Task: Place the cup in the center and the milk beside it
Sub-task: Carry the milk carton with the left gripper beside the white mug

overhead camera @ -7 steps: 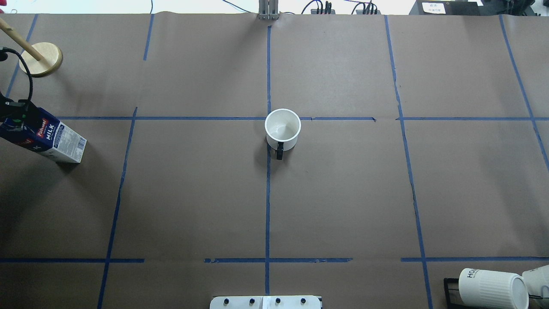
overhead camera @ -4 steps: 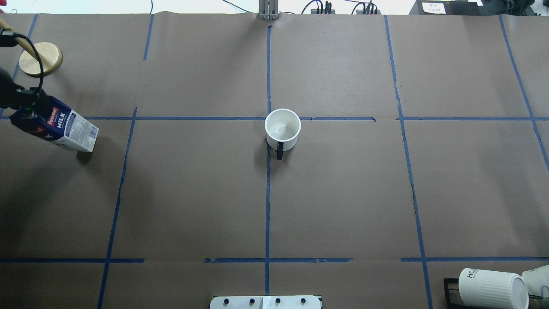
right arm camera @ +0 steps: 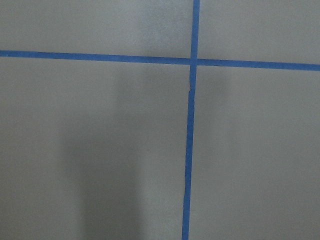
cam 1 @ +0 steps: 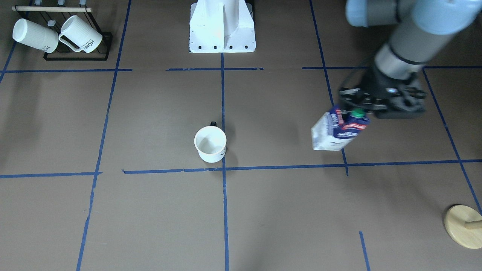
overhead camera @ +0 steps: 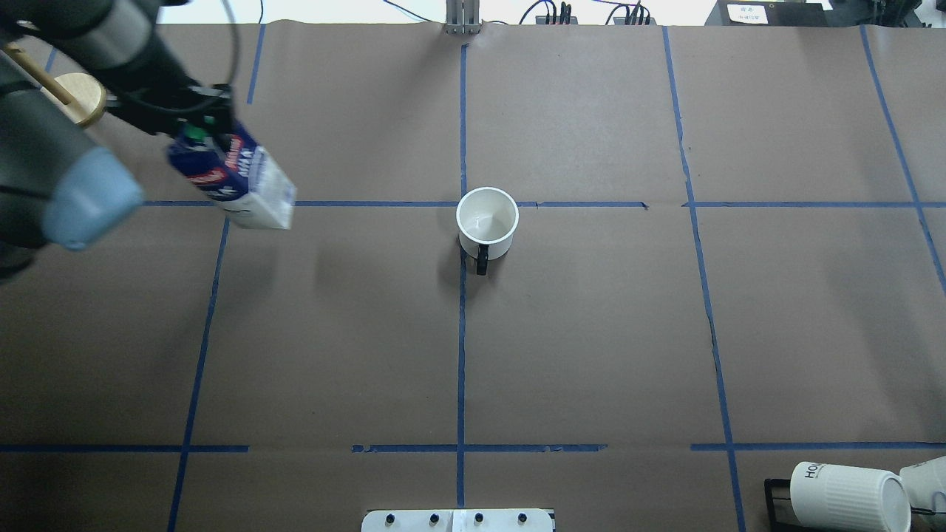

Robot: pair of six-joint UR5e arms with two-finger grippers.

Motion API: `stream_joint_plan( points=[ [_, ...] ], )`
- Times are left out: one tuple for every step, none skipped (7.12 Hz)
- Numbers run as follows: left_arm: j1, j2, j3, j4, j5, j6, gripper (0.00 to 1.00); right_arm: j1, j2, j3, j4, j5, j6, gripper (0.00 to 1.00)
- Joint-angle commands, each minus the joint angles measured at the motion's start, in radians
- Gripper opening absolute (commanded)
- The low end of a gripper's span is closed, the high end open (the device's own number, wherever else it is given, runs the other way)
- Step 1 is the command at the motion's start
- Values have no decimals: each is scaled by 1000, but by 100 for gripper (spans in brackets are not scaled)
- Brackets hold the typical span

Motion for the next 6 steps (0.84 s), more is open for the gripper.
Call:
stream_joint_plan(
  points=[
    [171, -220, 135, 12, 131, -201, 40, 0, 0, -1, -1, 3, 2, 100],
    [178, -279, 200, 8, 129, -226, 41, 0, 0, -1, -1, 14, 2, 100],
    [225, -291, 215, 3, 131, -237, 41, 0, 0, -1, -1, 16, 2, 100],
    [231, -325, 247, 3, 132, -239, 43, 0, 0, -1, -1, 14, 2, 100],
    [233, -347, 281, 2, 132, -253, 43, 0, 0, -1, 0, 16, -1, 100],
    [233, -344, 306, -29, 132, -256, 43, 0, 0, -1, -1, 16, -1, 100]
  ],
)
